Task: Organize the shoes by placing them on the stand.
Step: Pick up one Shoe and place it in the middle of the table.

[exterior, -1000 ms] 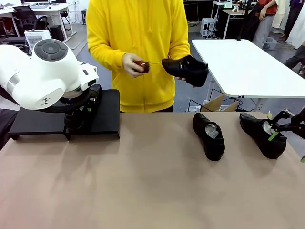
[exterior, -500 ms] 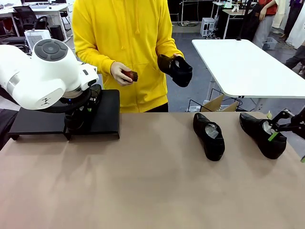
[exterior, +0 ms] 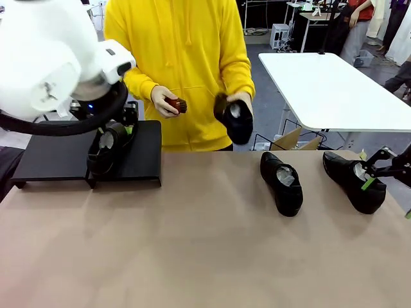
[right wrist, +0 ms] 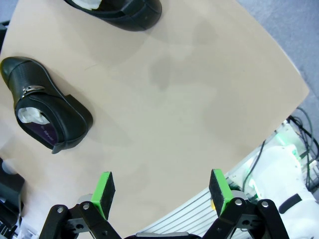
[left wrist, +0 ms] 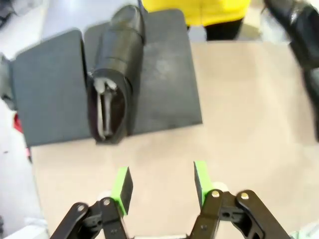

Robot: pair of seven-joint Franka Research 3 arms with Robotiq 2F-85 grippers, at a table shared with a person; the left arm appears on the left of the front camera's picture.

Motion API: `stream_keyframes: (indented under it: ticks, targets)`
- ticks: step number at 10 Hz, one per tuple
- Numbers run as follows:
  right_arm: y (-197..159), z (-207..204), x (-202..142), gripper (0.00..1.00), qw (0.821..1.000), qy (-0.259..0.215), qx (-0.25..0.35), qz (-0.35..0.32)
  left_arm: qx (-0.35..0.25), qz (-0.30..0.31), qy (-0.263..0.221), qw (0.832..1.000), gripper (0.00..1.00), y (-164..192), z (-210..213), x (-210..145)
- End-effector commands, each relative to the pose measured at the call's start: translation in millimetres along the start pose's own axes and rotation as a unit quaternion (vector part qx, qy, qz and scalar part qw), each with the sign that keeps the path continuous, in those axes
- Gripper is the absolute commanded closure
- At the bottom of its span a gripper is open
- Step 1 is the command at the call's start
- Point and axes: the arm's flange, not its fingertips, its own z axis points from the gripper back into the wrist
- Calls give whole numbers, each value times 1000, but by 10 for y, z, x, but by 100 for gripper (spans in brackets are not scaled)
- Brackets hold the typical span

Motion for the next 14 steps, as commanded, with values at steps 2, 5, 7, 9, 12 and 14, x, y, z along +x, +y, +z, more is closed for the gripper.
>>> stream_keyframes:
  ticks: [2, 5, 7, 9, 12, 14]
  targets:
    - [91, 27, -181, 0, 998, -5, 29, 63, -53, 38, 32, 997, 34, 372, 133, -184]
    - [407, 50, -571, 0, 979, -23, 101, 173, -23, 10, 14, 1000, 34, 102, 155, -77]
    - [507, 32, -610, 0, 974, -27, 113, 193, -23, 10, 14, 1000, 34, 102, 155, -77]
    - [209, 48, -433, 0, 981, -23, 88, 173, -23, 10, 14, 1000, 34, 102, 155, -77]
    - [-396, 246, -82, 0, 985, -33, 75, 152, -23, 10, 14, 1000, 34, 102, 155, -77]
    - [-29, 327, -52, 0, 986, -21, 77, 147, -23, 10, 14, 1000, 34, 102, 155, -77]
